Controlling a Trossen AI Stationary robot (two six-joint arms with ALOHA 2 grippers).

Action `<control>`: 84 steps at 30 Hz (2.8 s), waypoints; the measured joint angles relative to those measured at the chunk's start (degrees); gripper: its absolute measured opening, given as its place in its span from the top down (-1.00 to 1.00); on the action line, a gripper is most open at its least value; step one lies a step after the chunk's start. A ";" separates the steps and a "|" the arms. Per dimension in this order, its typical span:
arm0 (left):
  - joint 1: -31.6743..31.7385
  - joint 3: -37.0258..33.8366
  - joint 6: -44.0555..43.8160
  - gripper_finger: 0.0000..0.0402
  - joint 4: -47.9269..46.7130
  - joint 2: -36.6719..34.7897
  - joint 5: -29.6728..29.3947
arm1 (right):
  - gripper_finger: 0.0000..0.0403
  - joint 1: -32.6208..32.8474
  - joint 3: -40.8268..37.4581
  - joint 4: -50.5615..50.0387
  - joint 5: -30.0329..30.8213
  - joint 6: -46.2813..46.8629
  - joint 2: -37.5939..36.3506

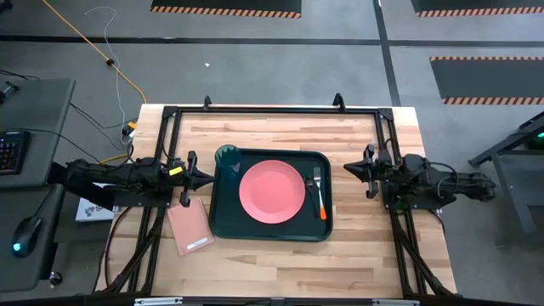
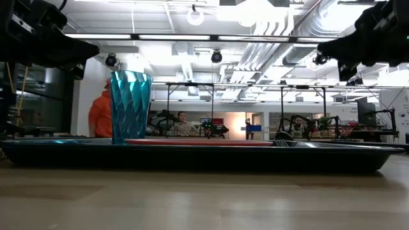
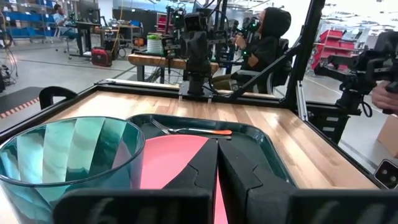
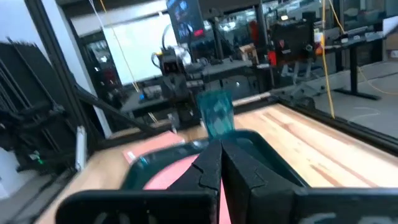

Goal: Pick and place plate/cup/fork/spoon on tray
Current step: Return to Home Position

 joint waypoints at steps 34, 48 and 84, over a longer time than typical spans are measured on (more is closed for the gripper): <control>-0.02 0.04 0.00 0.97 -0.02 0.09 0.07 | 1.00 3.56 -1.98 -1.27 2.16 -1.81 1.86; 0.00 0.04 0.00 0.97 -0.02 0.09 0.09 | 1.00 3.56 -1.98 -1.27 2.16 -0.43 1.86; -0.02 0.04 0.00 0.97 -0.04 0.09 0.09 | 1.00 3.56 -2.02 -1.27 2.16 -0.41 1.86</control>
